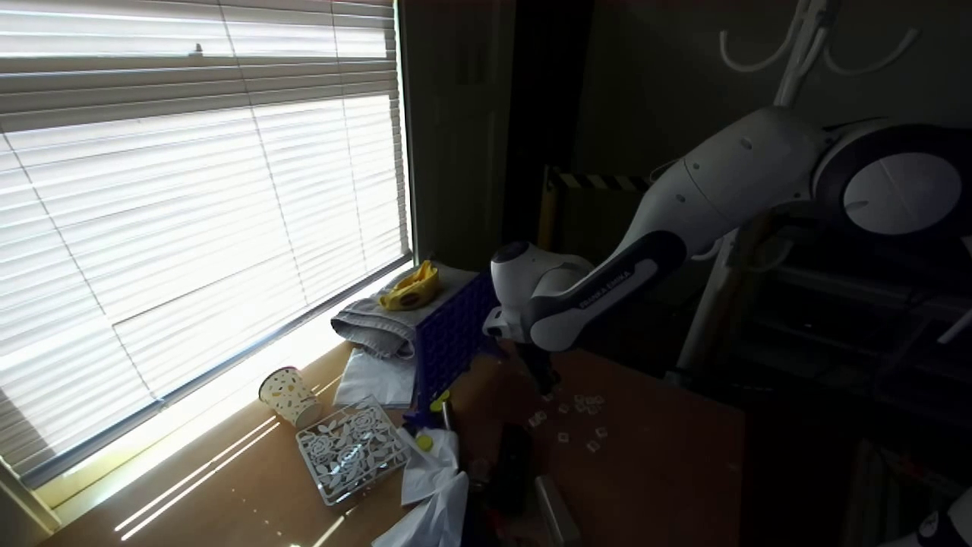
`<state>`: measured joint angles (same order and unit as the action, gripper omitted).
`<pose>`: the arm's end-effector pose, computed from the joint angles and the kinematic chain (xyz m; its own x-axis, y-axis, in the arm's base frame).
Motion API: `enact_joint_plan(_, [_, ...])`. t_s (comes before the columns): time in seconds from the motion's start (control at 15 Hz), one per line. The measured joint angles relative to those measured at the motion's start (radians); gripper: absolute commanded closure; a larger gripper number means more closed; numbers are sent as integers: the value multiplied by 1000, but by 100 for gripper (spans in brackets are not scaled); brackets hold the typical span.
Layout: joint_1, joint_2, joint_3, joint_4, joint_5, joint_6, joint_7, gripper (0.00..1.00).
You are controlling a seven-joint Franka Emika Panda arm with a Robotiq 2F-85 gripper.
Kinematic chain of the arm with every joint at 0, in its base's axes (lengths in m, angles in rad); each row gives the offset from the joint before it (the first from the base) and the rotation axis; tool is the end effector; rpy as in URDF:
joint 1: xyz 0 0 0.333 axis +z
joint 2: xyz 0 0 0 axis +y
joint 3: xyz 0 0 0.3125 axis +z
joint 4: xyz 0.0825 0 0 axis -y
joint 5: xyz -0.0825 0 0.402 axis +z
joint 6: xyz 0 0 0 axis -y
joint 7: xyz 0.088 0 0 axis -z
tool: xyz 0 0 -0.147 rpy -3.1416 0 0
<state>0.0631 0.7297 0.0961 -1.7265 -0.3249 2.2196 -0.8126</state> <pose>0.6372 0.0814 0.0912 0.3558 0.8955 -0.2674 0.9186 -0.3878 -0.0764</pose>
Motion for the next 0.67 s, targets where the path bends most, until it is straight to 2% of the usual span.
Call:
enact_joint_plan(0.33, [-49,-75,25,-94,128,39,47,100])
enact_joint_plan(0.67, [-117,-150,32,-221,259,153,128,100])
